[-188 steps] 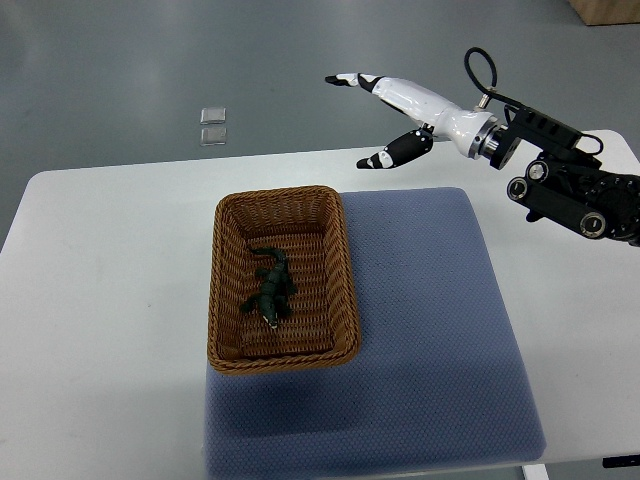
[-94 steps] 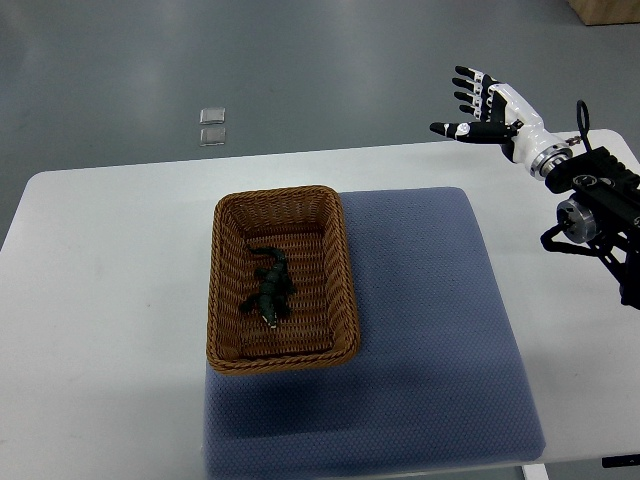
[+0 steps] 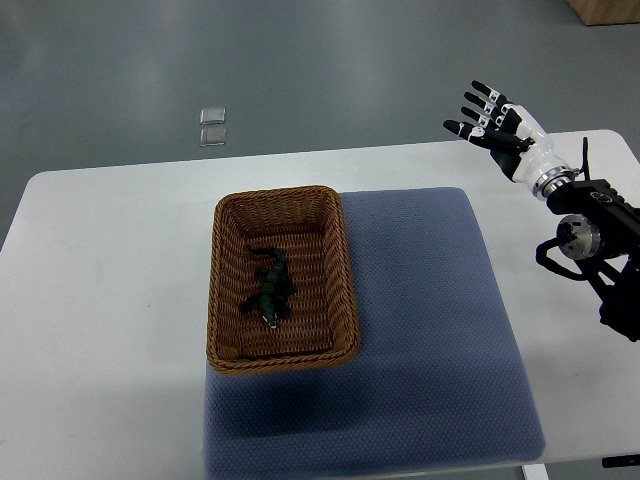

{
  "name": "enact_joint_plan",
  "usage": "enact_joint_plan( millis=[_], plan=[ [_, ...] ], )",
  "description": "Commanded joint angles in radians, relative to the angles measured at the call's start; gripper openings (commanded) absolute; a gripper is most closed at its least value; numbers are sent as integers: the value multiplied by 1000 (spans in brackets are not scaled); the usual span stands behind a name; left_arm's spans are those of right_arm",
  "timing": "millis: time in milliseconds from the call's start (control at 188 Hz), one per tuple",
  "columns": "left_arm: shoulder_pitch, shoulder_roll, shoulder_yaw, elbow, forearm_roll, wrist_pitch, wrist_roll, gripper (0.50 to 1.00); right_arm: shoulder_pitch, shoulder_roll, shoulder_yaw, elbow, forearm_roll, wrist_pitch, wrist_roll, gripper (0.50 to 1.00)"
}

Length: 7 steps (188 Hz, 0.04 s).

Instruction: Place crocodile in brown basket with right hand

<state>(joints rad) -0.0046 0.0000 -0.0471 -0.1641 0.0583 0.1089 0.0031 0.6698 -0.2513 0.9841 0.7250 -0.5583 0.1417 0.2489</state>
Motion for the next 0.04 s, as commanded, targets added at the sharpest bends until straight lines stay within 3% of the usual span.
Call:
enact_joint_plan(
  millis=[0, 32],
  plan=[
    [0, 0, 1, 0, 0, 0, 0, 1000, -10, 6, 8, -1, 0, -4, 1, 928],
    [0, 0, 0, 0, 0, 0, 0, 1000, -13, 7, 8, -1, 0, -4, 6, 928]
  ],
)
